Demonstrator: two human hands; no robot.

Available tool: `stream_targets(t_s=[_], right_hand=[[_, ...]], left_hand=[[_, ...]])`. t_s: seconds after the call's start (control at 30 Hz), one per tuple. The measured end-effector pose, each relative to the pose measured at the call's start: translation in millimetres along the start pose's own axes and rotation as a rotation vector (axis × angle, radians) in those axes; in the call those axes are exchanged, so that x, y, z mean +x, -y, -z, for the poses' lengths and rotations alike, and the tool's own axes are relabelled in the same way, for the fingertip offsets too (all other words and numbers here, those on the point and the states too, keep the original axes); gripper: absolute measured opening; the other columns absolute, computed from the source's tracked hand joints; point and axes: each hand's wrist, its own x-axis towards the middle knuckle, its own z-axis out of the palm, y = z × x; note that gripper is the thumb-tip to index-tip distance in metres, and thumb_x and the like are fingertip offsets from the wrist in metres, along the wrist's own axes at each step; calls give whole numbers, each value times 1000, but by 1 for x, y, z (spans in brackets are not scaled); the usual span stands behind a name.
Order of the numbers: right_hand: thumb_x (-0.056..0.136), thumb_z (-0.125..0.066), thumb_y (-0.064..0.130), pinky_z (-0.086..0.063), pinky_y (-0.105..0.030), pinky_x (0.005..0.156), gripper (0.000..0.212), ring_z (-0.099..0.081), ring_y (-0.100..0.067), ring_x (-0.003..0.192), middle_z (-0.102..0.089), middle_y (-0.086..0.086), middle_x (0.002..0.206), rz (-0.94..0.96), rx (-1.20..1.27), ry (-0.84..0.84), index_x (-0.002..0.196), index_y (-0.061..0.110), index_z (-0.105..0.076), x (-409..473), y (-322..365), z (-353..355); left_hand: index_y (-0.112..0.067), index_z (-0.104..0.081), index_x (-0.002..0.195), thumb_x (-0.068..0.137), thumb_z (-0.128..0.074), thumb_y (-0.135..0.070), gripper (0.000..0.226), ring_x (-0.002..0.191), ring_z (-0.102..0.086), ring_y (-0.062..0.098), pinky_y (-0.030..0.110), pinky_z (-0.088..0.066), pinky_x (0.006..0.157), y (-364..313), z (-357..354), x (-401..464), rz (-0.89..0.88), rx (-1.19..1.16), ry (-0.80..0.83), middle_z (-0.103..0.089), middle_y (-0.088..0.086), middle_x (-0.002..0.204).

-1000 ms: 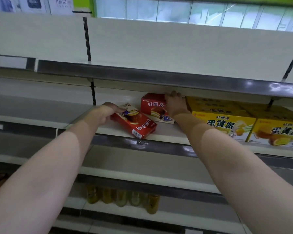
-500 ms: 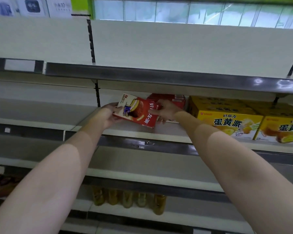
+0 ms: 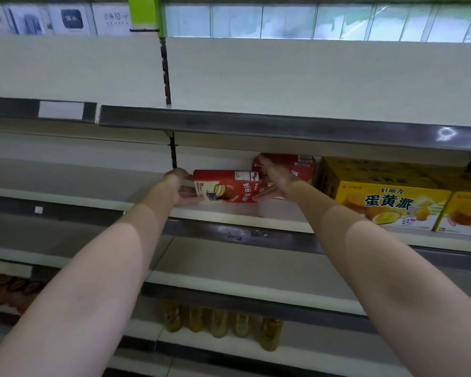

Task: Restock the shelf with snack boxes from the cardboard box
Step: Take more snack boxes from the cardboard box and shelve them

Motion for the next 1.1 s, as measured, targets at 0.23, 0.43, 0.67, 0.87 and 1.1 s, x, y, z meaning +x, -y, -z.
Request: stream_targets(t_s=[0.23,0.43,0.67,0.87,1.1], right_hand=[[86,-73,4,-60,-31,67,27,-65,-20,92,-62,-5,104,190,-154,-16,101,10,-51,5,-7,-20],[68,-84,-3,-52,-46,97,78,-59,-29,114,-62,-8,124,176,-205,-58,133,11,-44,19,-19,-31],[73,-84,2,-48,-32,98,70,-58,-24,115,-62,-6,124,152,-430,-13,135,2,-50,13,-20,-31],[73,-85,14,-46,-38,105,73,-57,-24,119,-61,-5,123,181,-547,-126,135,13,-47,2,-20,-11],[87,-71,32,-46,-41,101,81,-55,-36,123,-52,-17,135,46,-774,-460,148,9,-23,-22,-44,24]], left_hand=[[0,-47,125,85,-75,-10,50,89,-70,34,47,-60,62,1,4,10,-117,-3,-72,-66,22,111],[-10,-57,125,87,-70,-1,41,96,-69,29,48,-57,84,10,17,-1,-174,26,7,-70,12,111],[-22,-56,123,82,-78,-13,47,91,-71,26,35,-58,58,9,21,-9,-153,150,42,-72,11,108],[-12,-54,132,77,-82,-11,62,93,-72,26,33,-60,68,14,-3,-2,-212,186,103,-69,15,118],[-14,-52,131,67,-90,-18,74,105,-68,29,49,-56,92,30,-83,7,-316,362,220,-65,13,127]])
